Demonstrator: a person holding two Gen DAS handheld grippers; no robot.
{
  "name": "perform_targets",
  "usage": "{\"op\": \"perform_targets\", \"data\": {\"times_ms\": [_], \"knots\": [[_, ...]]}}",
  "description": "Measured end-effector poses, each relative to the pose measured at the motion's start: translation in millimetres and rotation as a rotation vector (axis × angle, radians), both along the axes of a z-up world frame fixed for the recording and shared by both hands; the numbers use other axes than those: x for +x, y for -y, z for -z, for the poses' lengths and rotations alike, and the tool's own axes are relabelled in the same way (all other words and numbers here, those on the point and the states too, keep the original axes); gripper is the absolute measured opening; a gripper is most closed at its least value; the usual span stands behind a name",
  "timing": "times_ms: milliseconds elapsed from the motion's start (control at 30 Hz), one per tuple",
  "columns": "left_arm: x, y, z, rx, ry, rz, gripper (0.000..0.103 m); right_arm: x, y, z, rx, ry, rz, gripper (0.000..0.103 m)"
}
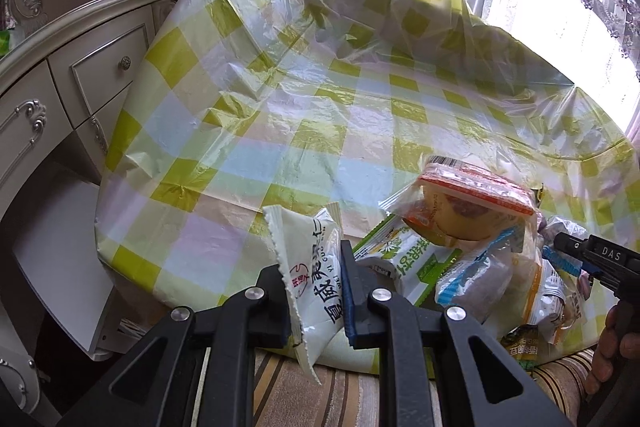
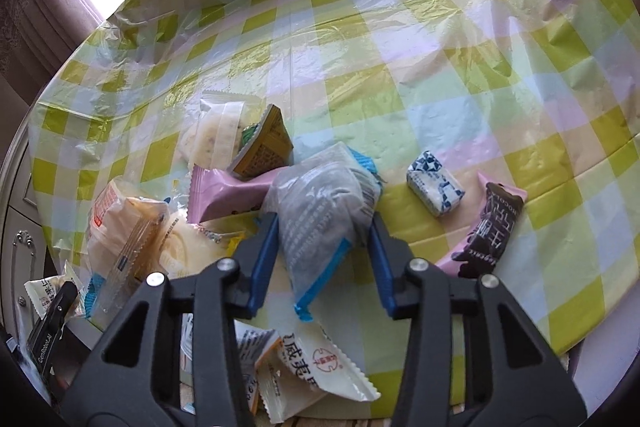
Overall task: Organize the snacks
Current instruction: 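Grasp the clear blue-trimmed snack bag with the right tool while the left tool grasps the white red-print packet, then carry both snacks over the white box and open both tools to drop them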
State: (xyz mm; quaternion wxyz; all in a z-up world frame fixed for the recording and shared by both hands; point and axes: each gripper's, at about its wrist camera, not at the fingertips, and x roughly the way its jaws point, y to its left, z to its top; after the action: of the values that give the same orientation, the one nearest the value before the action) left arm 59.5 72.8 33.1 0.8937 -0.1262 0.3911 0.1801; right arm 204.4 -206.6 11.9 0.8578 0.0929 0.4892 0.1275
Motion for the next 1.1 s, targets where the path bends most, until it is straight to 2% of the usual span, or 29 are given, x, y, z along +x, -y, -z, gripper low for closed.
{"op": "perform_targets", "data": {"times_ms": [267,567,800,1100], "knots": [[-2.4,28.1,-16.6,0.009,0.035,0.06,0.019,-23.2,25.0,-28.5,-0.023,0.101,0.049,0.046],[10.0,93.3,-31.2,-0.001,0.055,0.223,0.019,-46.1,69.9,-50.2,-0.116,0.152,0.132,0.046],[21.7,148.2,-35.8,-0.022,0.047,0.367,0.019,-64.2,110.8,-55.4,-0.225,0.147,0.207,0.046],[36.0,233.6,-37.3,-0.068,0.022,0.587,0.019,-92.8,177.0,-47.0,-0.345,0.104,0.322,0.046]]}}
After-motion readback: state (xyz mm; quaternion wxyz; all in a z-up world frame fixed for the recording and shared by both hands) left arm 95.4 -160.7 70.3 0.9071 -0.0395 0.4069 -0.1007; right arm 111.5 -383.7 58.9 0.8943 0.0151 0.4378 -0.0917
